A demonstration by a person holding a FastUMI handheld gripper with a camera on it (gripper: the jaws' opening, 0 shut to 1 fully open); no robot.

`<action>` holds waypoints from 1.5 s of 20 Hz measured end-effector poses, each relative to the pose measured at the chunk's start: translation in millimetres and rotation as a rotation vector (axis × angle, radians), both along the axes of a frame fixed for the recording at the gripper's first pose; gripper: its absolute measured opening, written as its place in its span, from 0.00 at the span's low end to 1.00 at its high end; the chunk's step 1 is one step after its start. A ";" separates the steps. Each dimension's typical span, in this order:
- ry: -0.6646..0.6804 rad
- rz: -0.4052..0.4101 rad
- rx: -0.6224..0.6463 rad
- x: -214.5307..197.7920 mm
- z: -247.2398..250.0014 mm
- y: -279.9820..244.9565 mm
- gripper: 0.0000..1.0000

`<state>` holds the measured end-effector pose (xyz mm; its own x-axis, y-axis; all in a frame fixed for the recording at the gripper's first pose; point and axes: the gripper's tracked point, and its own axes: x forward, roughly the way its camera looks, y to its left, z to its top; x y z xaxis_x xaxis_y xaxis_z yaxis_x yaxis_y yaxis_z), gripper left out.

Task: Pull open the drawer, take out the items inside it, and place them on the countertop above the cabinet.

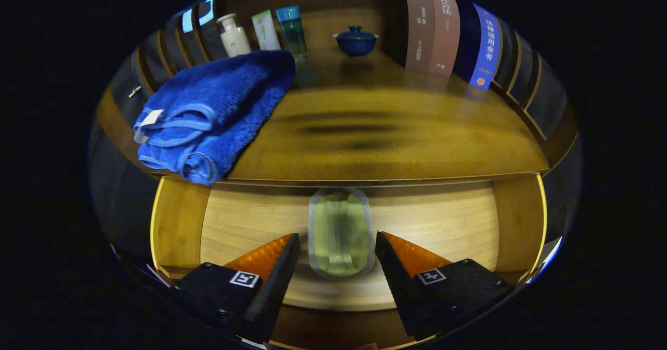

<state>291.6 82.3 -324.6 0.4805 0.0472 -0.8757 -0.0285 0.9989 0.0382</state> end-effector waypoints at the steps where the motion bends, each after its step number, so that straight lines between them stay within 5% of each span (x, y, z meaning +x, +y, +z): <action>1: 0.014 -0.002 -0.013 1.2 -6.7 -2.6 0.93; 10: 0.048 0.052 -0.053 2.9 -21.8 1.4 0.70; 16: 0.015 0.045 -0.022 1.1 -10.9 -1.9 0.70; 18: 0.007 0.028 -0.014 2.2 -17.7 -4.5 0.55; 20: 0.017 0.018 -0.020 0.1 -13.9 -10.4 0.24; 30: -0.052 0.032 -0.037 -13.0 26.3 -12.1 0.24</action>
